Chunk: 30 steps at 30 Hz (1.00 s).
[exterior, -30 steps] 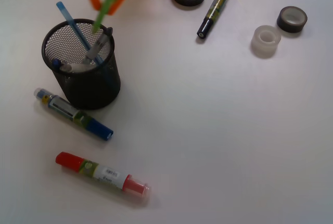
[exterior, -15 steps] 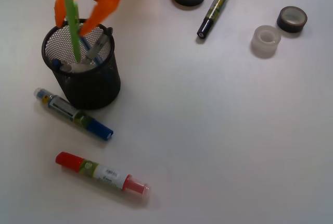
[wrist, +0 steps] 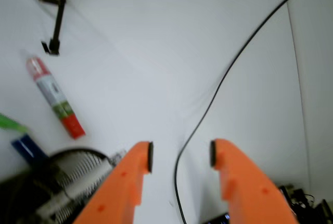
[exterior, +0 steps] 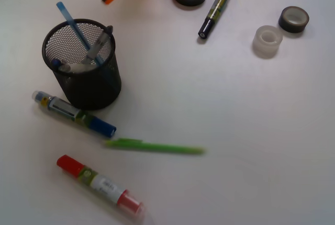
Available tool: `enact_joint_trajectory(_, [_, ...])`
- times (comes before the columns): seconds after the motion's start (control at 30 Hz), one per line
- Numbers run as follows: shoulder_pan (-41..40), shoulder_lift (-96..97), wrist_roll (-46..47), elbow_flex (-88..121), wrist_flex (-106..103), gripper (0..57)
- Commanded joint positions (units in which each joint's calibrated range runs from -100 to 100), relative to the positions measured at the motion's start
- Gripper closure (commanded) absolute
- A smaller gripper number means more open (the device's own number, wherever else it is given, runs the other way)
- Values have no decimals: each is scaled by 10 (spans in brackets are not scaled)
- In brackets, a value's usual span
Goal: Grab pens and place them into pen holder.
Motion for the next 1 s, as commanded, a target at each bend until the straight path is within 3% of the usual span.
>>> enact_joint_trajectory(0.0, [-3, -125, 54, -2, 171, 533])
enact_joint_trajectory(0.07, [-9, -162, 73, -6, 237, 573])
enact_joint_trajectory(0.53, [-72, -183, 146, -11, 499, 566])
enact_joint_trajectory(0.73, [-99, -129, 168, -26, 544, 458])
enact_joint_trajectory(0.97, [-117, 47, 168, -189, 589, 454])
